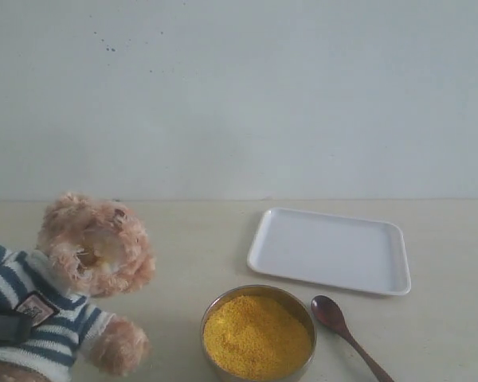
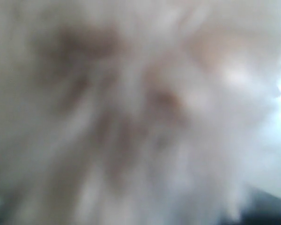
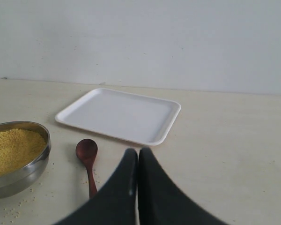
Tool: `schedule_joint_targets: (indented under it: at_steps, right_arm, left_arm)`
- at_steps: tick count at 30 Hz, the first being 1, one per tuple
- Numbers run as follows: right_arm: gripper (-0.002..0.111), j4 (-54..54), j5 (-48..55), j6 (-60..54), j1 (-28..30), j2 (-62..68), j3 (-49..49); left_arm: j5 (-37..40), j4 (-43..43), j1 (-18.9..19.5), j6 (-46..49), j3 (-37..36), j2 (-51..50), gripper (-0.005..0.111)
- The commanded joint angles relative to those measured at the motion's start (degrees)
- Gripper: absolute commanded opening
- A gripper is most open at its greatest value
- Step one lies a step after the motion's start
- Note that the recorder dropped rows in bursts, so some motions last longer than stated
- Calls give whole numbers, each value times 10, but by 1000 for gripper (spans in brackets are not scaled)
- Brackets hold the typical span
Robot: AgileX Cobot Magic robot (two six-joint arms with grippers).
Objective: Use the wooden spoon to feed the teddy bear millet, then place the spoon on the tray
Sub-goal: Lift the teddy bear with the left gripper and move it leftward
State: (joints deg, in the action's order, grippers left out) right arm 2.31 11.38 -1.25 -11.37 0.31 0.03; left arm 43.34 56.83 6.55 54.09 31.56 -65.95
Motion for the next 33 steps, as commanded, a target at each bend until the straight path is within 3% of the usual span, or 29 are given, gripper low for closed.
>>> schedule_joint_targets:
  at_steps: [1,8,13,19,22,25,30,33]
  right_arm:
    - [0,1,-4,-2,4,-3,0]
    - [0,1,-4,-2,4,-3,0]
    - [0,1,-4,-2,4,-3,0]
    - [0,1,-4,-2,-6,-3,0]
    - [0,1,-4,-2,-6,-3,0]
    - [0,1,-4,-2,-6,-3,0]
    - [0,1,-4,-2,-6,-3,0]
    - [0,1,-4,-2,-6,-3,0]
  left_arm:
    - [68,40,12,6,-49,91,4]
    - [151,36,37,0,-90,153,4]
    - [157,46,42,-1,-90,158,4]
    - [201,201,42,-18,-90,158,4]
    - [168,182,42,-18,-90,158,4]
    - [157,173,52,8,-90,109,4]
    - [200,234,117,124,-88,-31,4]
    - [207,239,136,159,-88,-77,4]
